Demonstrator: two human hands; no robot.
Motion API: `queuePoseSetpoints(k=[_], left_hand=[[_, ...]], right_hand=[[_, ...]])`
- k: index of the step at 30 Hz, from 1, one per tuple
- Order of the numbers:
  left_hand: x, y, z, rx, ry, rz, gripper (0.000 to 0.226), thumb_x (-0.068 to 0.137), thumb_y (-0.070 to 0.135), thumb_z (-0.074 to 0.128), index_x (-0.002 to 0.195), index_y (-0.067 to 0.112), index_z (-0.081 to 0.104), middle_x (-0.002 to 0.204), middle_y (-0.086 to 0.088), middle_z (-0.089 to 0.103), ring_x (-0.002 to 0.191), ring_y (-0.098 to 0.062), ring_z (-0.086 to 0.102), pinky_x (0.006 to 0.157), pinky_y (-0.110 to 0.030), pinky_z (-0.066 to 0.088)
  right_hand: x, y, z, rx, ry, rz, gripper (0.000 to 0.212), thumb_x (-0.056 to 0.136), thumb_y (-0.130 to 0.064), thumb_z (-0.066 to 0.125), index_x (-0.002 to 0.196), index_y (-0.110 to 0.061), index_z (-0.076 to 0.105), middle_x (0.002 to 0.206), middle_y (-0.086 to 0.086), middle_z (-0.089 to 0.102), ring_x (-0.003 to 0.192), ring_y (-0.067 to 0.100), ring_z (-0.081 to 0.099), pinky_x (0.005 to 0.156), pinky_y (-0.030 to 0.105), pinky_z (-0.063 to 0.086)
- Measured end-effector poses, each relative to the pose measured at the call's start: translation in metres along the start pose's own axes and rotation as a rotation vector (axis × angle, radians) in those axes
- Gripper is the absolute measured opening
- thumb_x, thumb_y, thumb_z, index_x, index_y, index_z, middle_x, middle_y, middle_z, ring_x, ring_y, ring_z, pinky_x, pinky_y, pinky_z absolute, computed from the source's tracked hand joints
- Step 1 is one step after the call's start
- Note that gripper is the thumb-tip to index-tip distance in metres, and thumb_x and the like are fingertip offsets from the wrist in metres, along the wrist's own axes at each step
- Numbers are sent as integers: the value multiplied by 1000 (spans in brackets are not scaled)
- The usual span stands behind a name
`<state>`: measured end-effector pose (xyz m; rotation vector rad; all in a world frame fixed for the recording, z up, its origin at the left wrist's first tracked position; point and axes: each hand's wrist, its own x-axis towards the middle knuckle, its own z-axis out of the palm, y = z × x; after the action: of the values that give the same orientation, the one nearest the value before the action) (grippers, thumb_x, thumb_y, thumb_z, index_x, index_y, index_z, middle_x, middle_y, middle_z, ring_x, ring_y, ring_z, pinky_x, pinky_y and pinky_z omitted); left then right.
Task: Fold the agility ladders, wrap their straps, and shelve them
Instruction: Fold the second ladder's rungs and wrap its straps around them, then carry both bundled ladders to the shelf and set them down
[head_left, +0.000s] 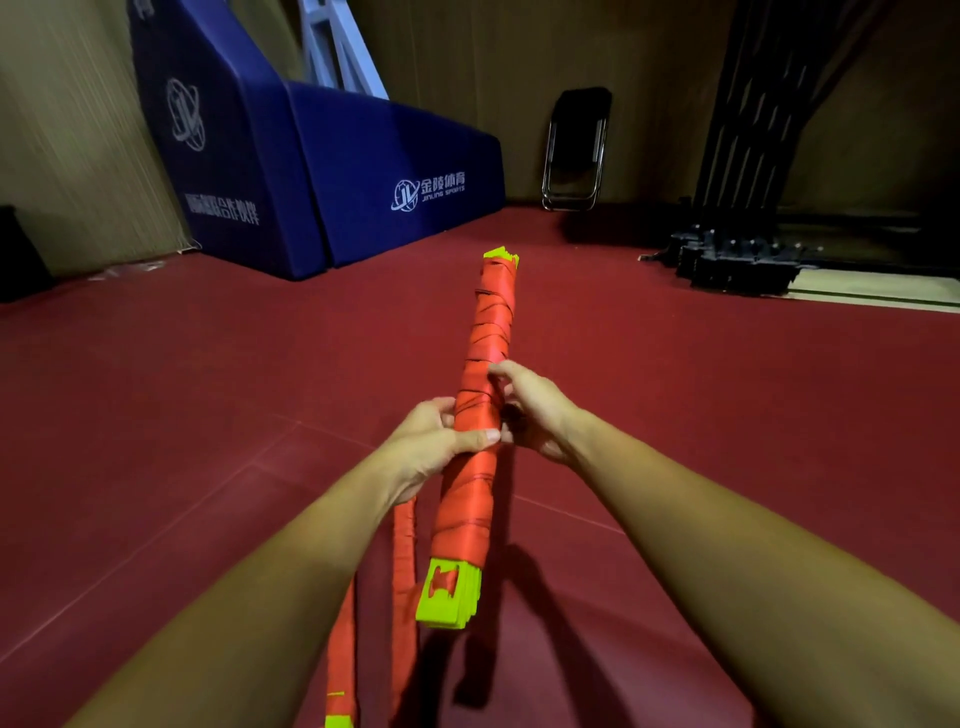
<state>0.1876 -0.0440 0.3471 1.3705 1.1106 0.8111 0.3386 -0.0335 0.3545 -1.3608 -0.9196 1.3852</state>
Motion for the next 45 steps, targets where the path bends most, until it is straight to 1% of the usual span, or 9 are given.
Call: queuePoseSetpoints(k=[3,9,17,21,26,32,36,42,45], left_hand=[[-3,-2,-1,3,-17,29,51,79,0,79,125,9,59,102,-7,72,89,-16,69,76,-30,56],[-6,4,-4,-163,46,-51,10,97,7,59,102,16,60,87,-4,68,68,-10,64,64,-24,50],[4,-5,-16,26,155,-148,8,94,12,63,88,17,62,81,-2,56,74,-13,52,71,-28,44],[5,-17,-31,224,89,-213,15,95,27,66,85,16,66,86,0,63,85,-14,58,84,-33,50],[5,-38,-35,223,11,-326,15,98,10,56,84,12,56,76,-7,56,64,-18,58,83,-39,55],[12,-107,-32,226,21,-403,8,91,3,54,88,10,58,77,-9,58,65,-21,60,64,-31,53],[15,-167,-45,170,112,-518,12,90,-1,53,81,4,59,67,-13,56,59,-25,55,67,-35,50],[10,-258,-61,167,201,-653,15,86,3,56,83,17,50,62,-6,53,56,-20,50,66,-34,50],[11,-304,-70,176,232,-680,10,72,17,60,79,20,52,61,-7,54,52,-20,47,53,-27,39]], right_hand=[[6,4,1,-91,7,-42,44,80,-43,74,103,-5,65,93,12,71,81,24,68,77,39,59],[-1,5,-3,-12,-103,3,10,90,-22,68,92,-12,67,81,8,65,70,18,61,64,30,49],[3,18,-3,31,-206,33,6,90,-20,67,86,-15,69,84,5,70,78,15,66,68,30,57],[12,30,-2,57,-227,99,18,86,-18,70,102,-10,69,90,8,72,88,20,69,92,42,57],[22,65,11,6,-265,178,12,87,-17,69,98,-12,70,95,9,72,86,19,69,81,36,59],[48,116,21,-235,-268,321,7,86,-19,70,91,-16,66,92,4,65,84,14,63,78,33,57],[69,175,45,-257,-258,407,13,86,-20,71,96,-18,65,93,4,63,84,16,62,78,33,56],[79,267,75,-256,-250,502,17,91,-14,67,77,-11,59,56,0,55,43,9,53,36,20,42],[84,306,88,-355,-173,473,32,80,-17,78,62,-15,52,60,4,52,50,17,48,49,25,40]])
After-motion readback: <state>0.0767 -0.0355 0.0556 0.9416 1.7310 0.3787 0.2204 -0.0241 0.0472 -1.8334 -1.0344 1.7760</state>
